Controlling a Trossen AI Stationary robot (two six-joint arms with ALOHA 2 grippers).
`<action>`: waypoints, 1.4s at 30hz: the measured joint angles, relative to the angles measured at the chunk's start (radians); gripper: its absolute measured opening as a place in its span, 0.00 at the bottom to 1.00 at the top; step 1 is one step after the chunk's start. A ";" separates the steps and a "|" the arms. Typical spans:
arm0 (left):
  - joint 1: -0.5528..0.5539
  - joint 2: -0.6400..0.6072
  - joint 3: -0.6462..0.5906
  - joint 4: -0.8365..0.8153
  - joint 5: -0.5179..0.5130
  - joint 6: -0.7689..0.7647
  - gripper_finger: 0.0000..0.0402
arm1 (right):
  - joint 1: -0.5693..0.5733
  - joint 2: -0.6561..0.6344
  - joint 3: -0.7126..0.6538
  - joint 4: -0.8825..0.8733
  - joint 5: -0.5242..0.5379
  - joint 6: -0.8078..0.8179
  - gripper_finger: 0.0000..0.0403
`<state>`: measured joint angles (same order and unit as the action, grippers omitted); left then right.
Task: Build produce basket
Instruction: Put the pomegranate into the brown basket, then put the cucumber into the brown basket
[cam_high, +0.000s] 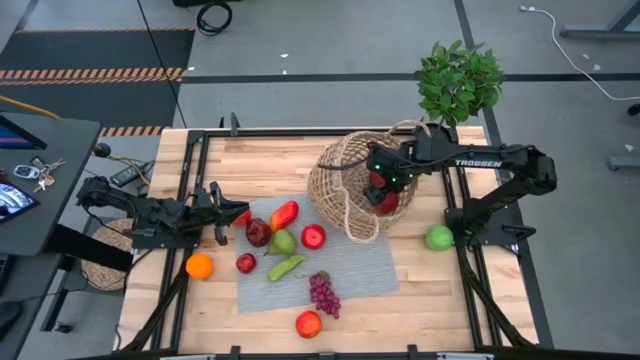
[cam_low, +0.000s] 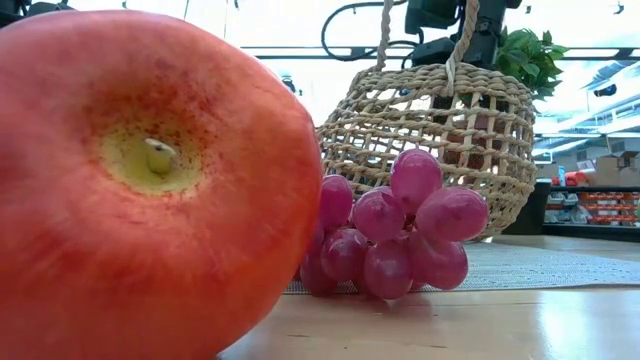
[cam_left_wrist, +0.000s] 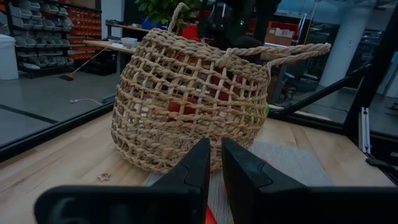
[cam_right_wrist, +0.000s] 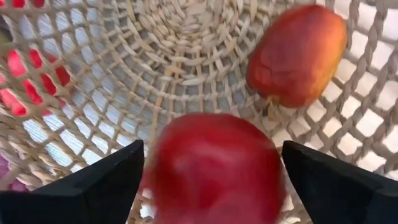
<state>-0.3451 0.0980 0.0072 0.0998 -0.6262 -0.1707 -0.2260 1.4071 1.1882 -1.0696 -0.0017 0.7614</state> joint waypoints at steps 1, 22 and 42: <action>0.000 0.000 0.000 0.000 0.000 0.000 0.12 | 0.000 0.000 0.000 -0.003 0.000 0.000 0.98; 0.000 0.000 0.000 0.000 0.000 0.000 0.12 | 0.185 0.000 0.422 0.009 0.332 -0.102 0.95; 0.000 0.000 0.000 -0.001 0.000 0.000 0.12 | 0.466 0.242 0.465 0.737 0.538 -0.515 0.95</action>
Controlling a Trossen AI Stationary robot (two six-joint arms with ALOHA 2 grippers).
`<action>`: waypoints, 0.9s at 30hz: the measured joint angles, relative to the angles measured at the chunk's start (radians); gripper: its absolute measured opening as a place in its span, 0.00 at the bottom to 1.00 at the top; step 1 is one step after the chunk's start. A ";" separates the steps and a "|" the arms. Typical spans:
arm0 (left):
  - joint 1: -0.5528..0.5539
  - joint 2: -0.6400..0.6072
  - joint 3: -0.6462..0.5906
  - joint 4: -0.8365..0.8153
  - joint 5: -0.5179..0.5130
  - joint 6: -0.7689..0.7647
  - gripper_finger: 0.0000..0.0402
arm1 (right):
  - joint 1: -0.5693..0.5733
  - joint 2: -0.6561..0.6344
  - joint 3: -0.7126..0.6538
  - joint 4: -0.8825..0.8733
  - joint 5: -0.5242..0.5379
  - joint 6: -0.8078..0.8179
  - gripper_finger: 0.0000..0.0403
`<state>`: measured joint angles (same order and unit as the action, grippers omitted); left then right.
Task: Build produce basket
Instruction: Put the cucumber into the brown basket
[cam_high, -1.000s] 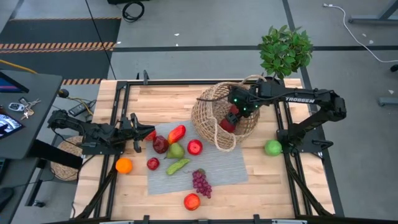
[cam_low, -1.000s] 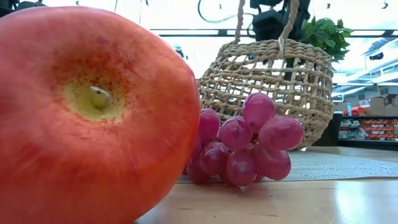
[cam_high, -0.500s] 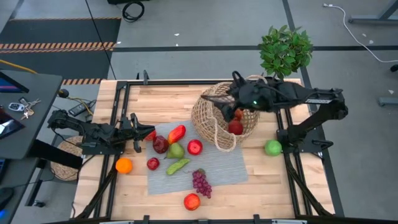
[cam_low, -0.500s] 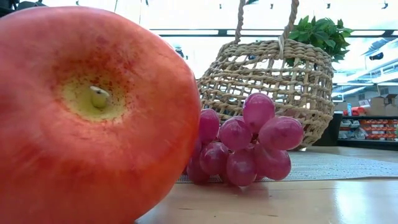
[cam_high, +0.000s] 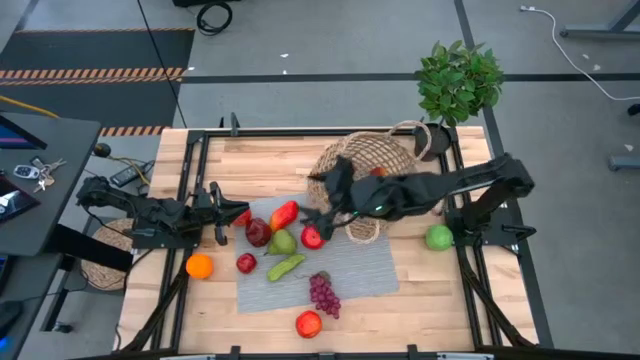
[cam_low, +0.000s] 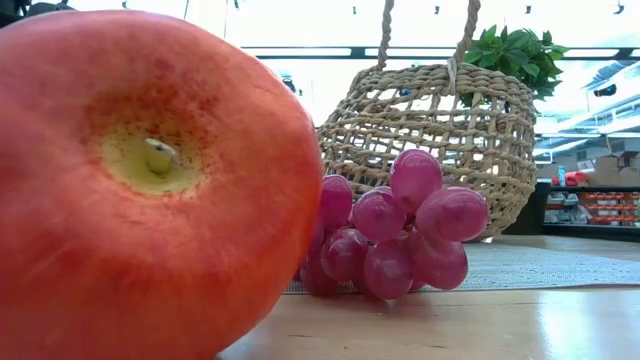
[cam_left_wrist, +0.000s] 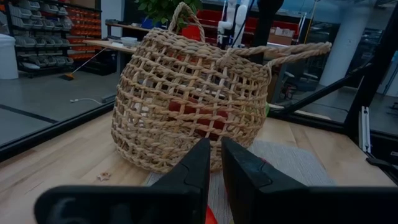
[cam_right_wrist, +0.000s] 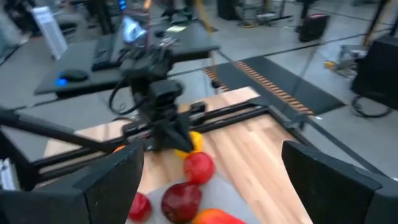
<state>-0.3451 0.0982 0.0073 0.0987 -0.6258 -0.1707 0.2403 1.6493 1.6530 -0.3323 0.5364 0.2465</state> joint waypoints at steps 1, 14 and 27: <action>0.000 0.000 0.000 0.001 -0.001 0.000 0.12 | 0.001 0.018 0.000 0.016 -0.013 -0.007 0.95; 0.000 0.000 0.000 0.001 0.000 0.000 0.12 | 0.044 0.241 0.129 0.113 -0.166 -0.058 0.95; 0.000 0.000 0.000 0.000 0.000 0.000 0.12 | 0.101 0.569 0.519 -0.171 -0.236 -0.148 0.95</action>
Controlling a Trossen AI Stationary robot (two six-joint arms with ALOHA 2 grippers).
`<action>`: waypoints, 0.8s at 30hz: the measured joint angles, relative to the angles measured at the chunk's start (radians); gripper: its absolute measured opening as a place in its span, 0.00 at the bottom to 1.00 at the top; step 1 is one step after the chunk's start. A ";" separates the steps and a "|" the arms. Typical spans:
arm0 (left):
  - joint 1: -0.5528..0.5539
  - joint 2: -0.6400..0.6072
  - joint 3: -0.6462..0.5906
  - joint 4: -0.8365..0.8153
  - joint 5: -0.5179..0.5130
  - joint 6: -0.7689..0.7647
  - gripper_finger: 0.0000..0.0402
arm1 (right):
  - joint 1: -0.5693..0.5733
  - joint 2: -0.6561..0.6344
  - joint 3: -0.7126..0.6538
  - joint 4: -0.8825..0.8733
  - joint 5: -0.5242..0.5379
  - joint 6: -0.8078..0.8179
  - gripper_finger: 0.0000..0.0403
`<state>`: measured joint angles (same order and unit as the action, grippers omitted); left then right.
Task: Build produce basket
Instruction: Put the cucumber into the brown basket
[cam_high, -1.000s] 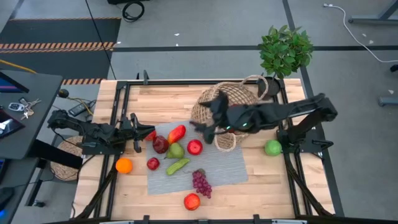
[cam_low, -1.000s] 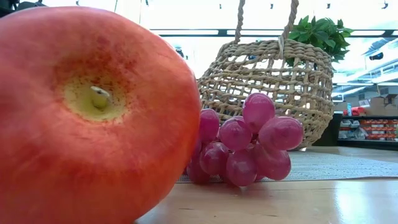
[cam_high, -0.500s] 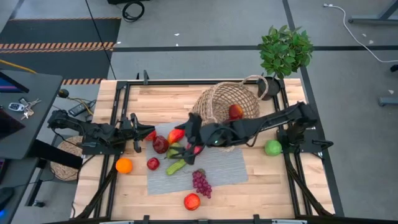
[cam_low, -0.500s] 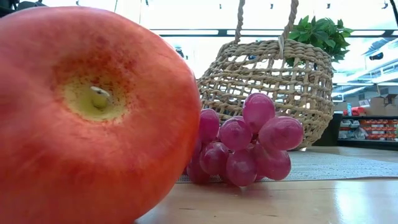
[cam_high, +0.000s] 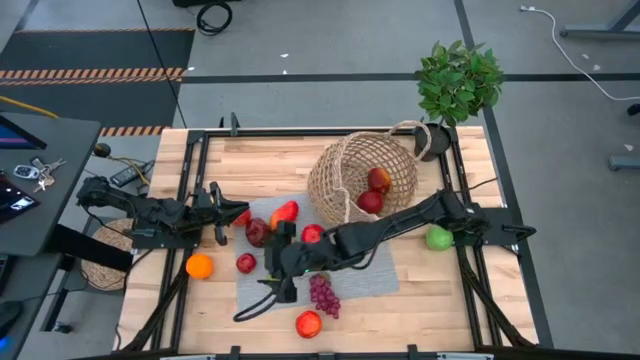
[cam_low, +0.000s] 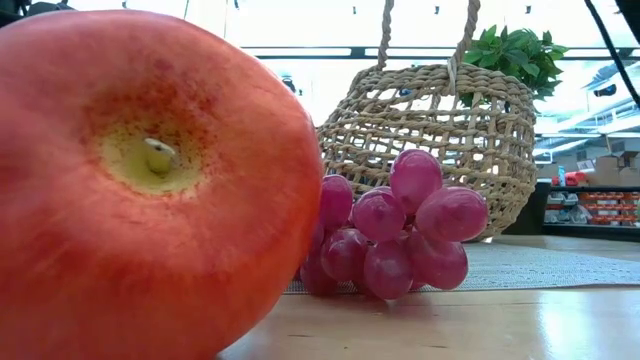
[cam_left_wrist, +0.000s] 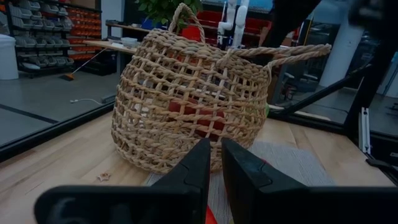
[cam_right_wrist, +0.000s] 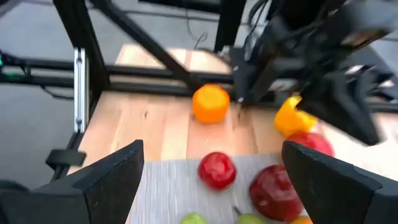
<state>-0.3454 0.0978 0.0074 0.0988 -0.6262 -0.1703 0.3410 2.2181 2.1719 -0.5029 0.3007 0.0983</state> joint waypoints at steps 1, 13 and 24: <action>0.000 0.000 0.000 0.000 0.000 0.000 0.12 | 0.000 0.014 0.002 0.015 -0.013 -0.003 0.95; 0.000 0.000 0.000 0.001 0.000 0.000 0.12 | 0.006 0.157 0.002 0.079 -0.124 -0.130 0.95; 0.000 0.000 0.000 0.001 0.000 0.000 0.12 | -0.021 0.153 -0.055 0.073 -0.114 -0.185 0.94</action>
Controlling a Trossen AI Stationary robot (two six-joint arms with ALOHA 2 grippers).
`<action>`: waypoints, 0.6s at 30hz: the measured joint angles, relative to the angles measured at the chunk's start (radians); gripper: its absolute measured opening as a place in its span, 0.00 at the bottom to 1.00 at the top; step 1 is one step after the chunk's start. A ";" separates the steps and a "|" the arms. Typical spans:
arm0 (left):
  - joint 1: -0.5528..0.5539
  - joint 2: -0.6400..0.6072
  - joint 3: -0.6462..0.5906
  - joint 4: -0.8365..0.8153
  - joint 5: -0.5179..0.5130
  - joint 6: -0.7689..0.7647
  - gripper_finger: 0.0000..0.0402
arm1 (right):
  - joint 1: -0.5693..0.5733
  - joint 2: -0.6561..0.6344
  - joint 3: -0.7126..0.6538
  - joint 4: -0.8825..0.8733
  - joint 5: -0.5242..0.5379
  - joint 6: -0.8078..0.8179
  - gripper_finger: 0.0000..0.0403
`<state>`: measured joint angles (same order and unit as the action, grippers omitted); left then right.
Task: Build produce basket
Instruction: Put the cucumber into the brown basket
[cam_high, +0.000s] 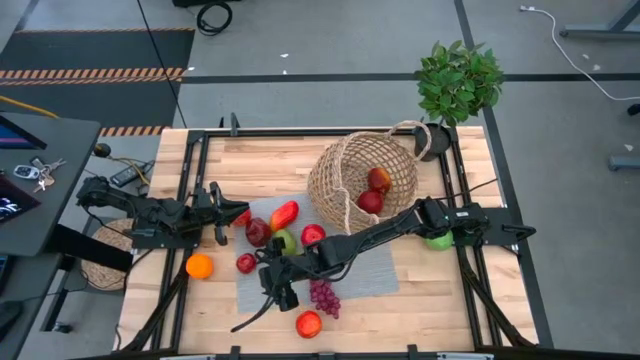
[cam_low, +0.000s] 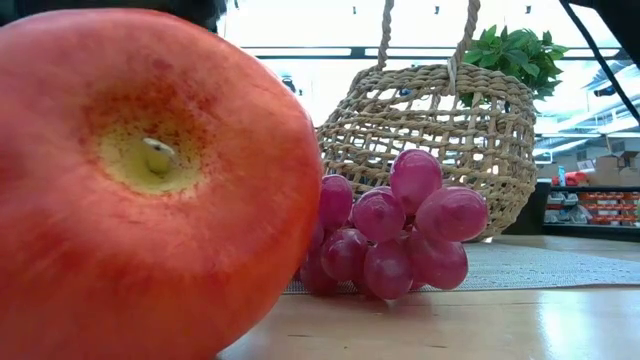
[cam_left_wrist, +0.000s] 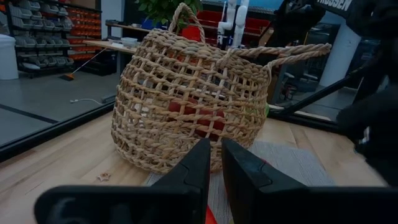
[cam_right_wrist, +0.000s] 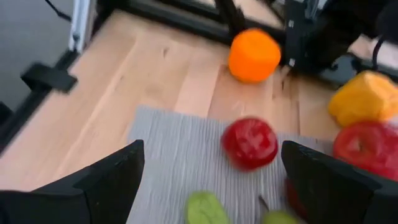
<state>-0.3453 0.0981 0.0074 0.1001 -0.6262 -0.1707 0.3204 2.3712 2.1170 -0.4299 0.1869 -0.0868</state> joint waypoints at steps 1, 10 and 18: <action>0.000 0.000 0.000 0.000 0.000 0.000 0.12 | -0.001 0.002 -0.005 -0.007 0.000 0.000 0.94; 0.000 0.000 0.000 0.000 0.000 0.000 0.12 | -0.002 0.004 -0.030 -0.042 -0.009 0.004 0.94; 0.000 0.000 0.000 0.000 0.000 0.000 0.12 | -0.007 0.002 -0.051 -0.054 -0.016 0.005 0.94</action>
<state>-0.3454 0.0982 0.0074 0.0998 -0.6262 -0.1707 0.3138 2.3736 2.0660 -0.4838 0.1712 -0.0822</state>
